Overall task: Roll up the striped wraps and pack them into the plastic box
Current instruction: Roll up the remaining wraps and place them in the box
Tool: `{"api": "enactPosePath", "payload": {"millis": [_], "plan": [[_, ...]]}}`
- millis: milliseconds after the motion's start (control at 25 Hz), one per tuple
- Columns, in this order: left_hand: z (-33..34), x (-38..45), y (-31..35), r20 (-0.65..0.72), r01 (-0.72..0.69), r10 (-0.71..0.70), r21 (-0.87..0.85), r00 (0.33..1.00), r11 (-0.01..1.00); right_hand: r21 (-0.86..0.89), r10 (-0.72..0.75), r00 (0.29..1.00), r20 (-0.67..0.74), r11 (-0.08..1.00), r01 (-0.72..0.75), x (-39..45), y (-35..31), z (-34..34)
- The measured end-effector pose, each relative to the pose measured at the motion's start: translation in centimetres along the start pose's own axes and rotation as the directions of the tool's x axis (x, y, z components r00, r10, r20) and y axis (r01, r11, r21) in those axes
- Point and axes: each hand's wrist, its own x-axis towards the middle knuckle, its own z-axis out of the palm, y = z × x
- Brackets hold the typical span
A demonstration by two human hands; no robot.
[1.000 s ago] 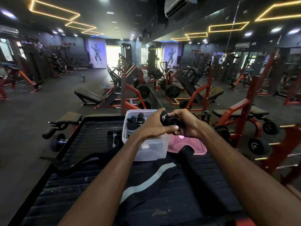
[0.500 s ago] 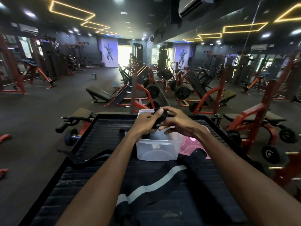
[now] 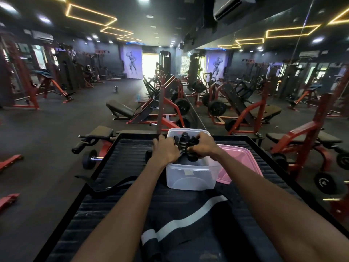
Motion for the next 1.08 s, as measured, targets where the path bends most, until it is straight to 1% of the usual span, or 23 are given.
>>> {"api": "enactPosePath", "payload": {"millis": [40,120,200,400,640,840,960,1000,1040,1080], "plan": [[0.2,-0.2,0.0,0.031,-0.003,0.004,-0.022,1.000,1.000,-0.030,0.015,1.000,0.007,0.999,-0.014,0.5,0.2,0.5],[0.6,-0.4,-0.2,0.053,-0.015,0.020,-0.098,0.998,0.995,-0.077,0.040,0.999,0.035,0.996,-0.037,1.4,0.5,1.2],[0.6,-0.4,-0.1,0.076,0.000,0.011,-0.138,0.997,0.990,-0.125,0.047,0.997,0.054,0.991,-0.040,2.1,0.5,1.8],[0.9,-0.2,-0.3,0.071,0.026,-0.015,-0.149,0.997,0.988,-0.177,0.056,0.998,0.037,0.983,-0.049,4.0,0.5,3.3],[1.0,-0.2,-0.3,0.061,0.034,-0.025,-0.142,0.998,0.989,-0.102,0.090,0.995,0.030,0.991,-0.087,4.6,0.6,3.6],[0.8,-0.8,-0.2,0.068,0.018,-0.008,-0.141,0.998,0.990,-0.084,0.113,0.989,0.092,0.991,-0.106,3.7,0.1,3.1],[0.3,-1.3,-0.1,0.065,0.024,-0.014,-0.143,0.998,0.990,-0.085,0.083,0.989,0.125,0.994,-0.072,3.0,0.0,2.3],[0.1,-1.6,0.1,0.039,0.022,-0.016,-0.145,0.999,0.989,-0.097,0.061,0.994,0.094,0.994,-0.052,2.6,0.0,1.8],[0.0,-2.0,0.3,-0.003,0.016,-0.016,-0.157,1.000,0.988,-0.109,0.028,0.999,0.027,0.994,-0.025,2.3,0.1,1.1],[-0.2,-2.3,0.6,-0.055,0.009,-0.019,-0.171,0.998,0.985,-0.113,-0.010,0.998,-0.068,0.994,0.002,2.0,0.3,0.4]]}}
